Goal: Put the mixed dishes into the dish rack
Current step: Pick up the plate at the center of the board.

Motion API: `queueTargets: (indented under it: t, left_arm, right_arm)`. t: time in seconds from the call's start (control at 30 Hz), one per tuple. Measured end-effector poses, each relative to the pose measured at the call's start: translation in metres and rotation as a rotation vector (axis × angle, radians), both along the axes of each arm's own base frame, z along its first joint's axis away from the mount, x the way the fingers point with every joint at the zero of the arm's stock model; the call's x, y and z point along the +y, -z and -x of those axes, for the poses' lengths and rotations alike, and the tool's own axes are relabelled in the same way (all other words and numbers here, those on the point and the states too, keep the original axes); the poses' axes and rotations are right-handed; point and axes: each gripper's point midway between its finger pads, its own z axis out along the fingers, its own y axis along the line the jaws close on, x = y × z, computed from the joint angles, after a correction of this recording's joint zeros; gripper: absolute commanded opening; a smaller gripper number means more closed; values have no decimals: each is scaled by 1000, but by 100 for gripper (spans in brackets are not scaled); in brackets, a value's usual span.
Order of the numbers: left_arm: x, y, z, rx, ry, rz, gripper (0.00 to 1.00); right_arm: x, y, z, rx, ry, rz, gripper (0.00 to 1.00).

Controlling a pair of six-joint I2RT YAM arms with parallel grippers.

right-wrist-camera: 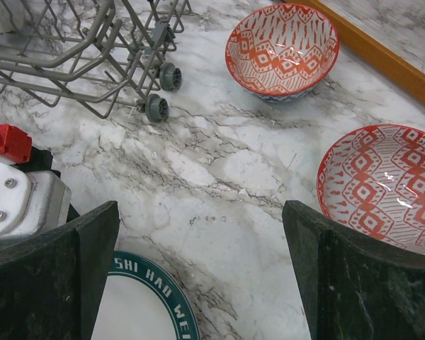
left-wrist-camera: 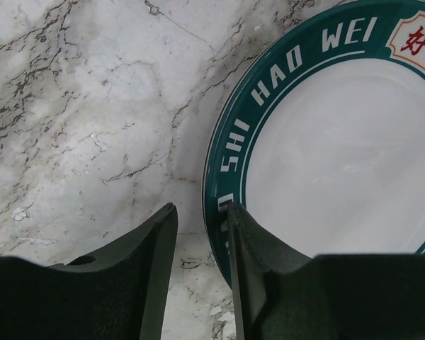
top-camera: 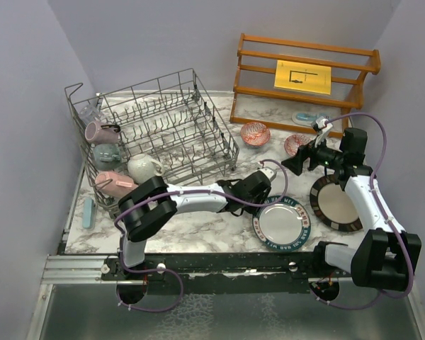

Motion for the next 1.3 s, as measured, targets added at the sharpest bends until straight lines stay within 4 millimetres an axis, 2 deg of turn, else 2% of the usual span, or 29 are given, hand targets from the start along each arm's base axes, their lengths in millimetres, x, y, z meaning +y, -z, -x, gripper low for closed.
queueTargets:
  t: [0.13, 0.23, 0.3, 0.8, 0.97, 1.3]
  left_arm:
    - [-1, 2, 1, 18, 2, 16, 37]
    - [-2, 2, 2, 26, 2, 24, 21]
    - [-4, 1, 3, 30, 7, 34, 16]
    - [5, -2, -1, -4, 12, -16, 0]
    - [10, -9, -3, -26, 11, -32, 0]
    - [16, -46, -12, -116, 4, 13, 0]
  right_arm:
    - [0, 0, 0, 0, -2, -1, 97]
    - [0, 0, 0, 0, -3, -2, 97]
    - [1, 0, 0, 0, -3, -3, 97]
    - [2, -1, 1, -1, -11, -8, 97]
    - [2, -1, 1, 0, -12, -8, 97]
    - [11, 9, 8, 49, -79, -52, 96]
